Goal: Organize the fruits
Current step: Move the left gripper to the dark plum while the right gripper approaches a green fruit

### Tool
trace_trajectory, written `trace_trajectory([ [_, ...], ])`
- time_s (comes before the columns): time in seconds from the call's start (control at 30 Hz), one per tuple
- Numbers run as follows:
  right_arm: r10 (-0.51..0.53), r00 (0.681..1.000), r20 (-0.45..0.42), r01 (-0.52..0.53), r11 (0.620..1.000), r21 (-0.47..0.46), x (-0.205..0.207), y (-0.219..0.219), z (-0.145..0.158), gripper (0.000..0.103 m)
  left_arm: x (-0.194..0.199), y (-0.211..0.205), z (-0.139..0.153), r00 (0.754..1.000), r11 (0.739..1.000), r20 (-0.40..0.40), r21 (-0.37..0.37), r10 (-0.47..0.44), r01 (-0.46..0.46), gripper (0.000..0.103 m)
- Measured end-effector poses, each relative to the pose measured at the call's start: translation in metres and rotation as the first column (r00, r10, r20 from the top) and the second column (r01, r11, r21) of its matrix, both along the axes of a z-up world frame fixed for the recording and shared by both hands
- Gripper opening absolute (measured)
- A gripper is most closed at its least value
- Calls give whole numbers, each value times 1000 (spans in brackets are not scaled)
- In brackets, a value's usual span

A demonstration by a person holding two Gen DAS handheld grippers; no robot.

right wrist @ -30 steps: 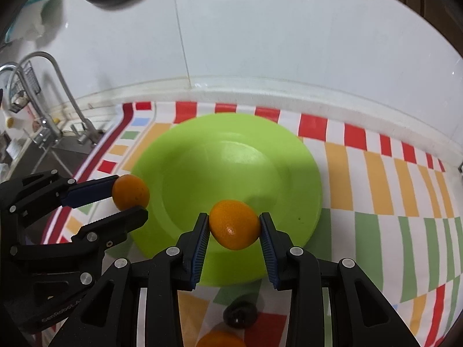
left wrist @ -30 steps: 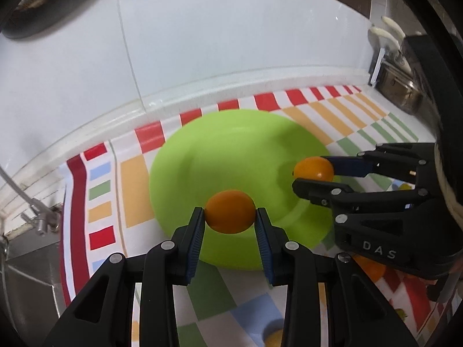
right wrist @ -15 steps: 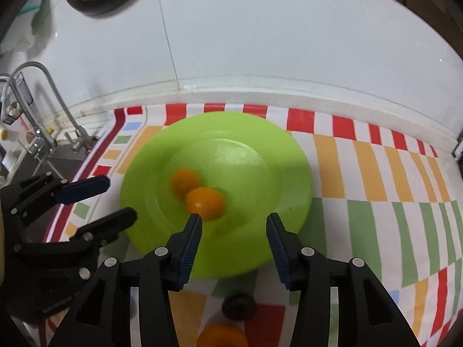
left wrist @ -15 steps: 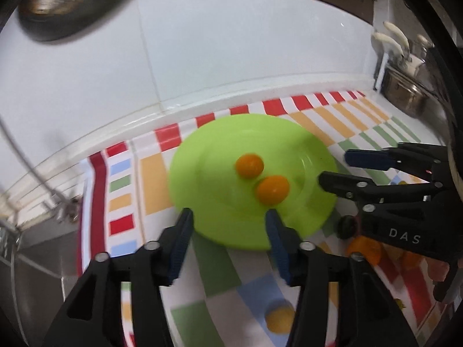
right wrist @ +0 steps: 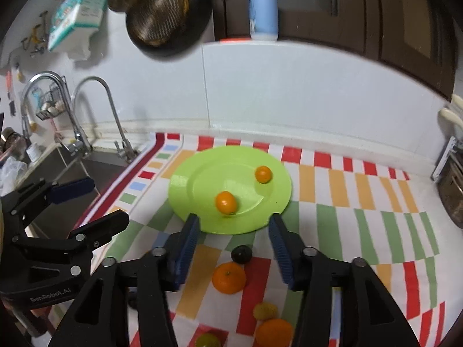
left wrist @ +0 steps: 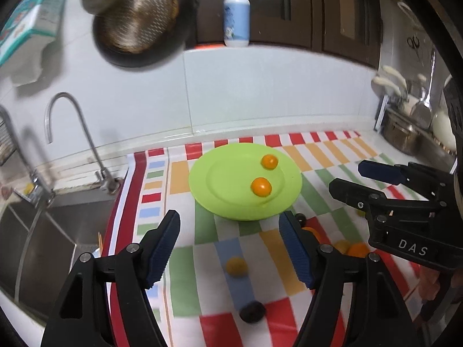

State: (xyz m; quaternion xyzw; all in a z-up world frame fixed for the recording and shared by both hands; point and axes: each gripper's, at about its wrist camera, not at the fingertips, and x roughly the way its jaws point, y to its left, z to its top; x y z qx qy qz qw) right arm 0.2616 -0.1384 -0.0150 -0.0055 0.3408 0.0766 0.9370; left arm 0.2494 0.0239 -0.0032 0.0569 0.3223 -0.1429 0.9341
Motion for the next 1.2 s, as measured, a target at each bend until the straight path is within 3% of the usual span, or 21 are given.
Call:
trace_trajectory([
  [0.17,4,999,52,-5,1000,11,-30,0,7,58,-28,3,5,999,999,12,-16,34,-34,75],
  [0.27,5,998,63,-5,1000,9,-48,-1,2,64,-43,5,3,998,998,22,-12,59,-59,77],
  [0.43,16,997,74,-15,1000,-21,-73,2,-10,64,-62,5,-8,997,997,34,3,75,-75,78],
  [1.0,36,999,8,-35,998,-57,-100,8,-59,64,-85,5,-56,998,997,4,35,62,-62,77],
  [1.2,41,999,-33,-43,997,-56,-98,10,-75,63,-77,2,-77,999,999,-42,36,33,-31,69],
])
